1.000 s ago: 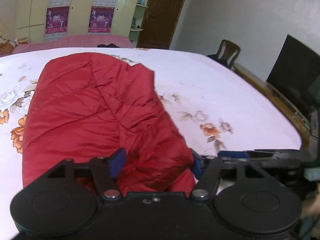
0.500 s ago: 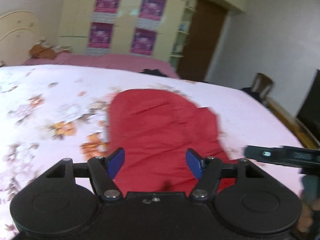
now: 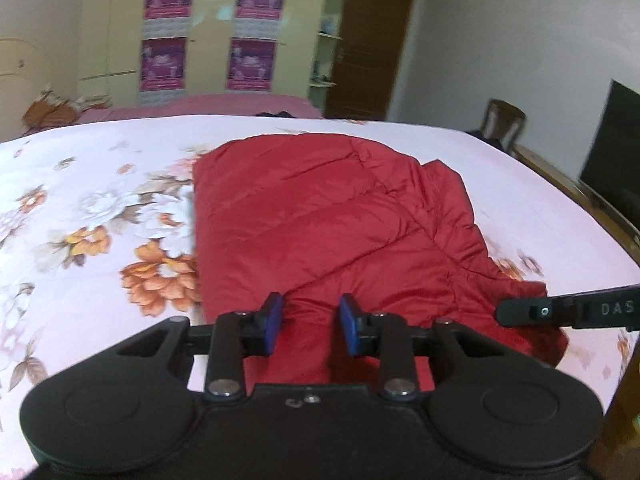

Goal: Fold large clothes

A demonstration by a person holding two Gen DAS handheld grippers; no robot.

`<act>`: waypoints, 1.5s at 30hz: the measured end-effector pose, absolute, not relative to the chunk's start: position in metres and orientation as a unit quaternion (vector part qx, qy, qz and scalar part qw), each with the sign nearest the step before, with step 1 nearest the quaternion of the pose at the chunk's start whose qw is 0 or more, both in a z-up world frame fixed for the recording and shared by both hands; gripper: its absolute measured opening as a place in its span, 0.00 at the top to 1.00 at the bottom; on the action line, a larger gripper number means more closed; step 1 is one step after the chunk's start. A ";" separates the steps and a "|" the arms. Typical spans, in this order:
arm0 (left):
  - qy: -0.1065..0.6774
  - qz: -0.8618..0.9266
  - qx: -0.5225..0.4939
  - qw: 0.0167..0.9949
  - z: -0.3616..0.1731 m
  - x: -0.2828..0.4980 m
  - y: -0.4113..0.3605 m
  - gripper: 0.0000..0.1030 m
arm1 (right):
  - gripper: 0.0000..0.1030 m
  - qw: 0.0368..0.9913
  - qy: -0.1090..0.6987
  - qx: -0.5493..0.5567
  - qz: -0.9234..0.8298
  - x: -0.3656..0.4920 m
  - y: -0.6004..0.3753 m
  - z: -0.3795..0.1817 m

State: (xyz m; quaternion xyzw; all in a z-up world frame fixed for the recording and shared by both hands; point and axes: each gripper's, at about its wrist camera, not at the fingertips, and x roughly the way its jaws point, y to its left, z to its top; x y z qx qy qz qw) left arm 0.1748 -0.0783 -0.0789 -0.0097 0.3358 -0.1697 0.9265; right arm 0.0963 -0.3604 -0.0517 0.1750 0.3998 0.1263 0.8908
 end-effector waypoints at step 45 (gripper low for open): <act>0.340 -0.132 0.014 0.931 -0.085 0.258 -0.103 0.65 | 0.62 0.933 0.356 0.012 0.041 0.218 -0.322 -0.081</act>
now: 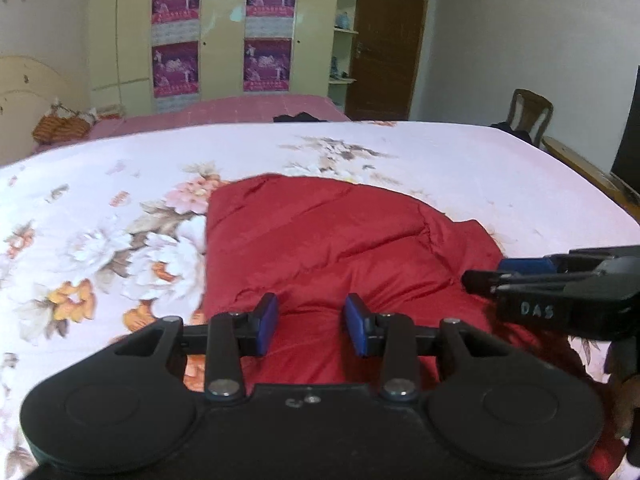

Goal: Fold large clothes

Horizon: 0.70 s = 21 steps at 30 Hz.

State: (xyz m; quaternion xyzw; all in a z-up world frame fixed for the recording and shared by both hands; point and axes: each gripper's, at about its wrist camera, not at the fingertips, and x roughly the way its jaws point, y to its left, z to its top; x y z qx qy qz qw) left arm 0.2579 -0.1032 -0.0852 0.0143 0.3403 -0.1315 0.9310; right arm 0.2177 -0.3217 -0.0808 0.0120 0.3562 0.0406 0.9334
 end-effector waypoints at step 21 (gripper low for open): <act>0.378 -0.206 0.026 0.902 -0.097 0.285 -0.103 0.63 | 0.63 0.931 0.364 0.009 -0.017 0.227 -0.321 -0.117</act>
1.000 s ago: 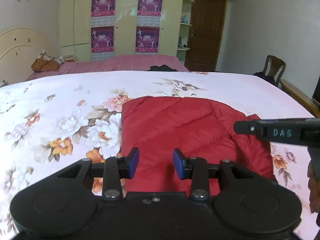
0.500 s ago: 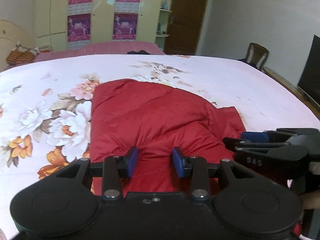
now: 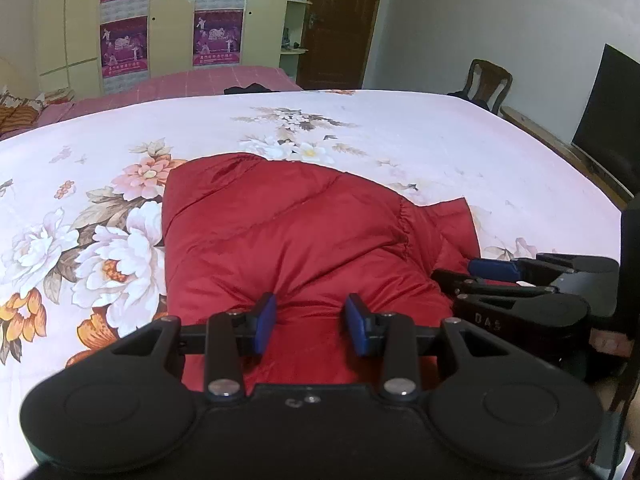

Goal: Fold large clothes

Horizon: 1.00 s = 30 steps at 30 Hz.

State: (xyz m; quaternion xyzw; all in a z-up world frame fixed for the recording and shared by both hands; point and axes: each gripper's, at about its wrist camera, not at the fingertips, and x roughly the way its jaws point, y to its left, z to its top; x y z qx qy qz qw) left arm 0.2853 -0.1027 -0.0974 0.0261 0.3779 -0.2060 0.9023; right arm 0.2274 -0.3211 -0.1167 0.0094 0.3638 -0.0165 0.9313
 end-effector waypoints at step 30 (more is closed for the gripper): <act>0.438 -0.151 -0.056 0.884 -0.073 0.251 -0.051 0.23 | 0.12 0.877 0.412 0.238 0.073 0.178 -0.388 -0.080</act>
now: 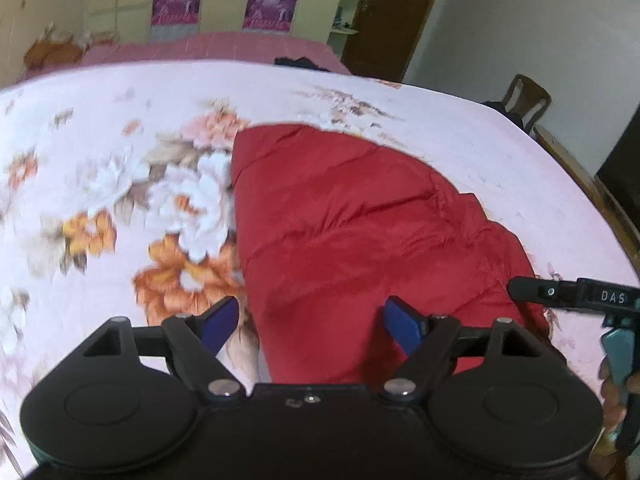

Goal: Fold large clothes

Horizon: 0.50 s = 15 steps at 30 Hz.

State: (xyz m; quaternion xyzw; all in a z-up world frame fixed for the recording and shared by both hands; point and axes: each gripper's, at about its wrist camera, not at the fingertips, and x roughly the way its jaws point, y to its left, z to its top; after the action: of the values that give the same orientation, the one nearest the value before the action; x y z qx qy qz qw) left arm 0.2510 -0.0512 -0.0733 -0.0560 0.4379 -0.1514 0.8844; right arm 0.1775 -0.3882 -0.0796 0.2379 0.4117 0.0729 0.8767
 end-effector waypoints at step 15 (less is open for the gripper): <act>0.467 -0.177 -0.169 0.850 -0.108 0.259 -0.044 0.28 | 0.18 0.814 0.428 0.364 0.149 0.200 -0.393 -0.123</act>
State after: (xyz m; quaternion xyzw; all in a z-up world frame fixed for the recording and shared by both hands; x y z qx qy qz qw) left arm 0.2586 -0.0436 -0.1077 -0.1687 0.4670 -0.1765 0.8499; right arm 0.2003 -0.3932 -0.1231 0.3642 0.4279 0.1490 0.8136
